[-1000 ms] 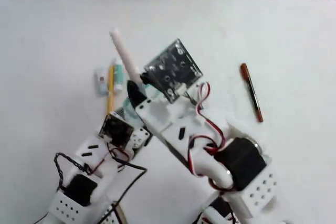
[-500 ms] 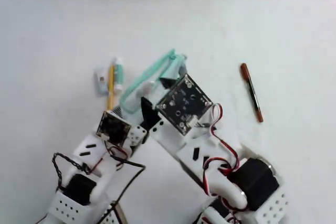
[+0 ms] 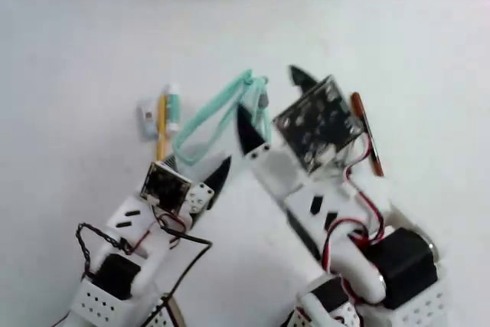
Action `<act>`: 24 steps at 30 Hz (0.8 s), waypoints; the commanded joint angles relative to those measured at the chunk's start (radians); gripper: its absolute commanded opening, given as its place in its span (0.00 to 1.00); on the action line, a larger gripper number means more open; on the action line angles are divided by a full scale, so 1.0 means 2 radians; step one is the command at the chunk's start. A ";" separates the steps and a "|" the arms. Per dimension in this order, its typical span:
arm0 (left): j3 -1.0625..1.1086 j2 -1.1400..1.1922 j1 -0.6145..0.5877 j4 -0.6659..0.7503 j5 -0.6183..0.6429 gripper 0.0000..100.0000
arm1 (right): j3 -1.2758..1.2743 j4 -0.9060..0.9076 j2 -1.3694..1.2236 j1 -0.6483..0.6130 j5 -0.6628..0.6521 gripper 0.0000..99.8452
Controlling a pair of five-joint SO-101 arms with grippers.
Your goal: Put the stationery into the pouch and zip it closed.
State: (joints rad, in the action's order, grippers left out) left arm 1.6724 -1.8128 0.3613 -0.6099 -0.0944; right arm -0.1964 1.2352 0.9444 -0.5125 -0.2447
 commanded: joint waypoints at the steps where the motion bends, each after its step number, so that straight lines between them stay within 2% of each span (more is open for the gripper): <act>1: -0.004 -0.005 -0.007 0.014 0.004 0.19 | -0.018 -0.001 -0.002 0.129 -0.008 0.27; 3: -0.005 -0.005 -0.007 0.014 0.004 0.19 | -0.035 -0.002 -0.008 0.191 -0.018 0.27; 5: -0.005 -0.005 -0.007 0.013 0.004 0.19 | -0.044 -0.002 -0.036 0.247 -0.061 0.27; 8: -0.005 -0.005 -0.007 0.012 0.004 0.19 | -0.051 -0.002 -0.126 0.318 -0.097 0.26; 10: -0.005 -0.005 -0.007 0.012 0.004 0.19 | -0.042 -0.002 -0.206 0.343 -0.111 0.24; 15: -0.006 -0.005 -0.008 0.012 0.004 0.14 | 0.049 0.004 -0.401 0.358 -0.129 0.21; 24: -0.006 -0.005 -0.020 0.012 0.037 0.17 | 0.218 0.040 -0.652 0.362 -0.132 0.21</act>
State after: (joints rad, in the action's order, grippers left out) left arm 1.6724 -1.8128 0.3521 -0.6099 -0.0422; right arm 0.1289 1.2950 -0.2616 0.1949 -0.4979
